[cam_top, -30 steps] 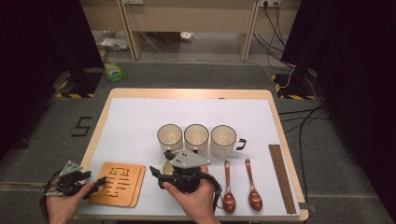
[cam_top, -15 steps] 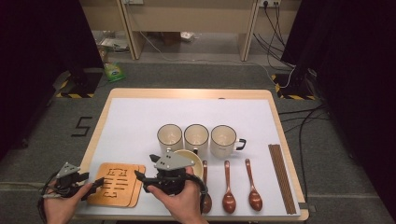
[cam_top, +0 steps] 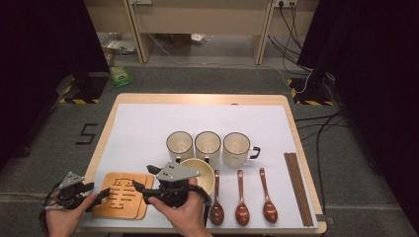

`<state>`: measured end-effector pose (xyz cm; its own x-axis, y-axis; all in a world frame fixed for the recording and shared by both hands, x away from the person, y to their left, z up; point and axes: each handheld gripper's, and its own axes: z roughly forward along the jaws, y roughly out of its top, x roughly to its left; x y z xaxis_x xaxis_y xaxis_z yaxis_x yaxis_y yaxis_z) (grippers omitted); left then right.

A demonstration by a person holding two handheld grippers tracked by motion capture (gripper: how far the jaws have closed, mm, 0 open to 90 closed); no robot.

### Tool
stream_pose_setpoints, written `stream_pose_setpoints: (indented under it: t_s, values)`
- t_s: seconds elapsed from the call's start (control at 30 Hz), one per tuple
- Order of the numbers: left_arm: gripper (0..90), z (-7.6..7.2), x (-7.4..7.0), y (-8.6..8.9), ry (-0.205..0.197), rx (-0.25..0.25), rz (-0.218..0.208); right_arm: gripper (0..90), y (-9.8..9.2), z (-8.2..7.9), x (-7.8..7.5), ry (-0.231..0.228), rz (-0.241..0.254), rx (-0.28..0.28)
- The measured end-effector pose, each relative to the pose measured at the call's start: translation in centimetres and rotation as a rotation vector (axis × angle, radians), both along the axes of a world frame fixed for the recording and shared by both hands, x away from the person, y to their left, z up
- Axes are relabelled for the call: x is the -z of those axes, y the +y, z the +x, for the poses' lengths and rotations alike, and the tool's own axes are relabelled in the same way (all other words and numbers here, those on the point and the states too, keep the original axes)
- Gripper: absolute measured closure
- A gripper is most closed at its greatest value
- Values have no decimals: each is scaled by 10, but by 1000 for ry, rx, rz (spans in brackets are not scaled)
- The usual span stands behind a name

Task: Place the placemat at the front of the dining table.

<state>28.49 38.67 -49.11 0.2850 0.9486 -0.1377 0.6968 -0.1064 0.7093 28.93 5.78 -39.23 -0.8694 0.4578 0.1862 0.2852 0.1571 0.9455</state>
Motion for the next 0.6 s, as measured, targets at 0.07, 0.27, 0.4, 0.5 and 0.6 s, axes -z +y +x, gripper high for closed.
stream_pose_setpoints:
  t_s: [0.07,0.27,0.4,0.5,0.6]
  values:
    - [290,0,0,0,1,1,1,430,2,0,0,6,17,-1]
    - [291,0,0,0,1,2,0,488,6,1,2,50,47,-22]
    - [291,0,0,0,1,3,1,497,9,2,5,133,22,-54]
    - [291,0,0,0,0,3,2,518,13,1,8,179,-19,-60]
    - [292,0,0,0,1,4,3,506,19,-1,12,180,-53,-68]
